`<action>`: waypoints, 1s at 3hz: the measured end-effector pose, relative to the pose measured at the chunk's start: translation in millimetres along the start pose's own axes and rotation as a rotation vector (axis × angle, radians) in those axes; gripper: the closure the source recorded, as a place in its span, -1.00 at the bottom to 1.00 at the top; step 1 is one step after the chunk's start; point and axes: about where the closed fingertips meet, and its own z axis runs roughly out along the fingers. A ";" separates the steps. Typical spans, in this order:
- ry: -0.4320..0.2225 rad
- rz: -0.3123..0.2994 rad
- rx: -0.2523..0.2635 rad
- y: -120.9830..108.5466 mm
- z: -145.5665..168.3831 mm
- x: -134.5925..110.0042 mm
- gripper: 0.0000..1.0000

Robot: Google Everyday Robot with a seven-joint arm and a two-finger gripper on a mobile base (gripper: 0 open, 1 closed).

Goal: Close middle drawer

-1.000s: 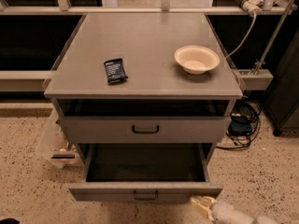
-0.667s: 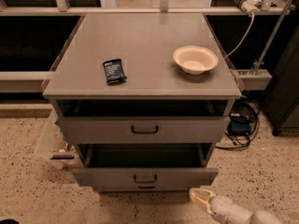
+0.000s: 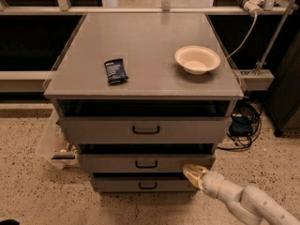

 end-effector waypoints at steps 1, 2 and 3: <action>-0.017 -0.036 0.013 -10.7 18.9 -18.8 1.00; -0.022 -0.031 0.020 -13.8 24.7 -17.2 1.00; -0.022 -0.031 0.020 -13.8 24.7 -17.2 1.00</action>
Offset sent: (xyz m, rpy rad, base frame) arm 0.0361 0.0070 0.0047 -0.0064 -0.0380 -0.0321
